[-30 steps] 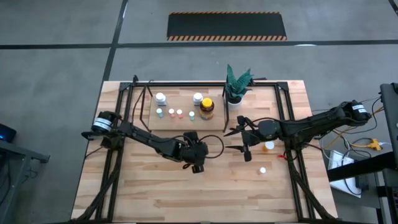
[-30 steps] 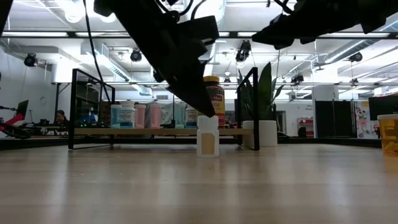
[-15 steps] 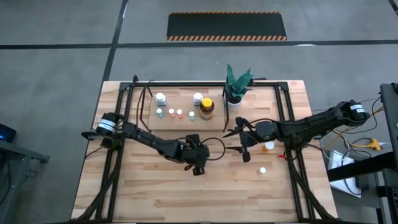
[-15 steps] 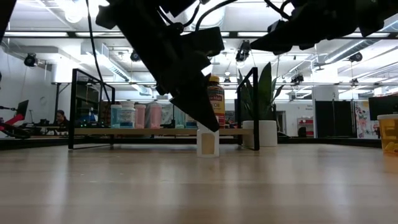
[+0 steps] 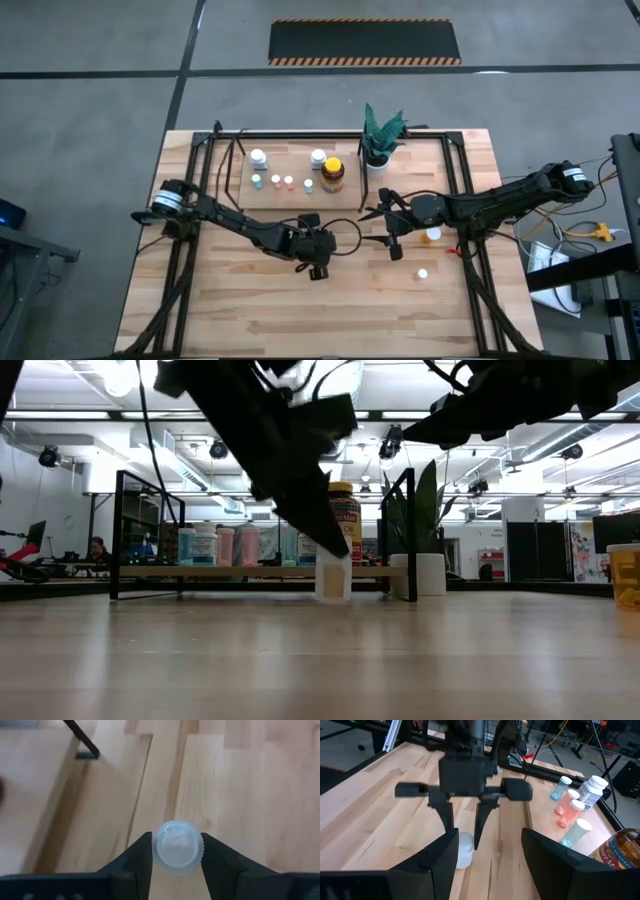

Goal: Pick and place medicine bottles onto shelf by color
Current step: Put the transparent medicine bottle on the shelf

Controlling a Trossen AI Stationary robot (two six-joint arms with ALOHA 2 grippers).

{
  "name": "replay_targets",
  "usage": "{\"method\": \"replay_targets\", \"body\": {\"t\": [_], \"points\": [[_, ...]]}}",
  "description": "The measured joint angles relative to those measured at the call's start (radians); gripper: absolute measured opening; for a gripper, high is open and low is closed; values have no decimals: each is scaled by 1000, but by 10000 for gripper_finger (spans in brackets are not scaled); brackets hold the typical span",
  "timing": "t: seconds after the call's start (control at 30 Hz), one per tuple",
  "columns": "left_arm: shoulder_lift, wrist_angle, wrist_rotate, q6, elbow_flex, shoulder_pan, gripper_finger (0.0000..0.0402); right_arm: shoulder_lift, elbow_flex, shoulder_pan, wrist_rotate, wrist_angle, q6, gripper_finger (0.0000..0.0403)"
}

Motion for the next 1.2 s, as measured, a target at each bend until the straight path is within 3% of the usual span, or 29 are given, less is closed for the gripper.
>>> {"method": "replay_targets", "body": {"t": [0.3,0.43,0.57,0.7,0.87,0.93,1.2], "points": [[-292,-188,-45,187,0,56,146,0,0,0,0,-1,1,207],[-427,-254,-173,227,-6,154,148,0,0,0,0,-1,4,207],[-521,-252,-190,218,-57,311,148,0,0,0,0,4,4,207],[-544,-205,-181,146,-145,479,149,0,0,0,0,5,4,208],[-525,-22,-4,153,-281,608,149,0,0,0,0,7,12,208],[-512,57,49,171,-320,628,149,0,0,0,0,8,15,208],[-471,118,56,275,-360,645,149,0,0,0,0,11,14,208]]}}
